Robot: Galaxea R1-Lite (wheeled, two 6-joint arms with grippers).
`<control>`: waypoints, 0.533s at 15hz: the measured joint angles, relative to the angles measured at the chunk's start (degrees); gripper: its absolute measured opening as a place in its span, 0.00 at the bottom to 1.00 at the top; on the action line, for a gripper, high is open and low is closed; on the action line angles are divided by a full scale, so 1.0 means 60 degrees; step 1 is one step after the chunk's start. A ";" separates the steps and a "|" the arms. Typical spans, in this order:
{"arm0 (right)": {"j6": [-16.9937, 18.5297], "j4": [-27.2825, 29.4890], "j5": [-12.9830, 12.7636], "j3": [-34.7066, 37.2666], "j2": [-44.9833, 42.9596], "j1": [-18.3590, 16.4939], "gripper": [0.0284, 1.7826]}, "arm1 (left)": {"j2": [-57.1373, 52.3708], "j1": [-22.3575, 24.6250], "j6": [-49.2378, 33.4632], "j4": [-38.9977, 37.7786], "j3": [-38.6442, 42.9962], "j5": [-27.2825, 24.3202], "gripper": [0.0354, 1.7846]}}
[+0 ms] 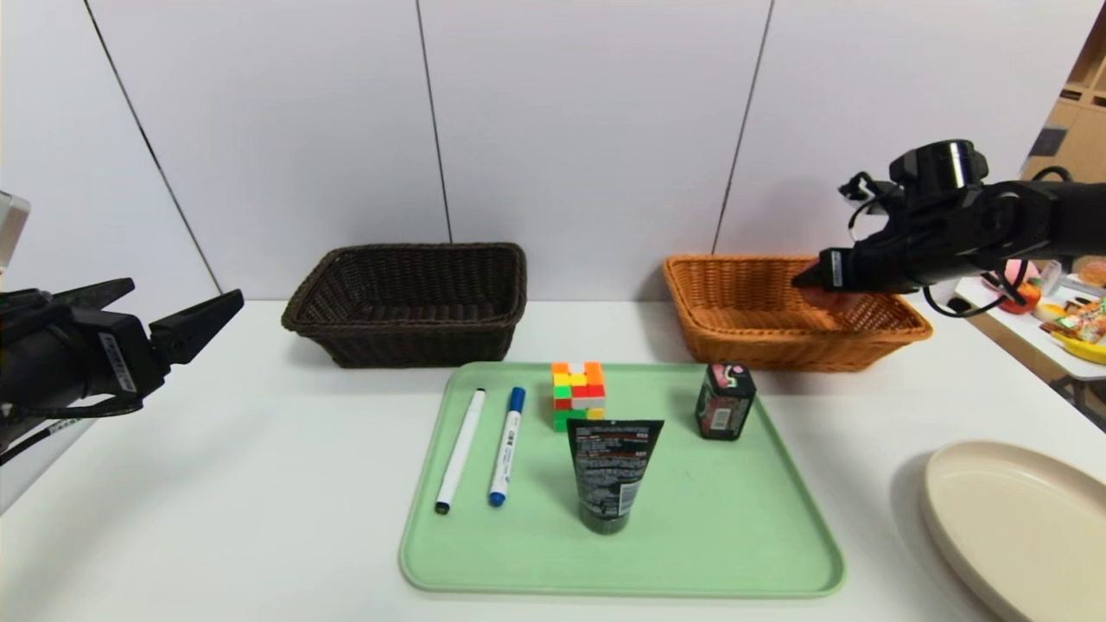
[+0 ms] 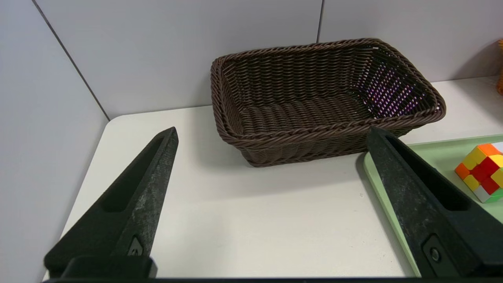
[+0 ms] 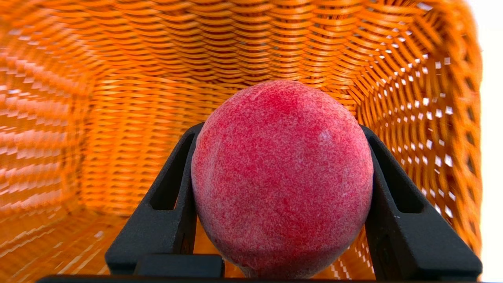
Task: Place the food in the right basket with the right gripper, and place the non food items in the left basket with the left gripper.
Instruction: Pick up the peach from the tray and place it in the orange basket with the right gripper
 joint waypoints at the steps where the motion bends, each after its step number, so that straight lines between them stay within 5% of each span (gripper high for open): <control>1: 0.0006 -0.0018 -0.0006 -0.0053 0.0179 0.0004 0.62 | 0.0004 0.0000 0.0004 0.0002 0.0004 0.0000 0.94; 8: 0.0028 -0.0055 -0.0033 -0.0091 0.0784 0.0000 0.62 | 0.0041 0.0000 0.0004 0.0002 0.0014 0.0014 0.94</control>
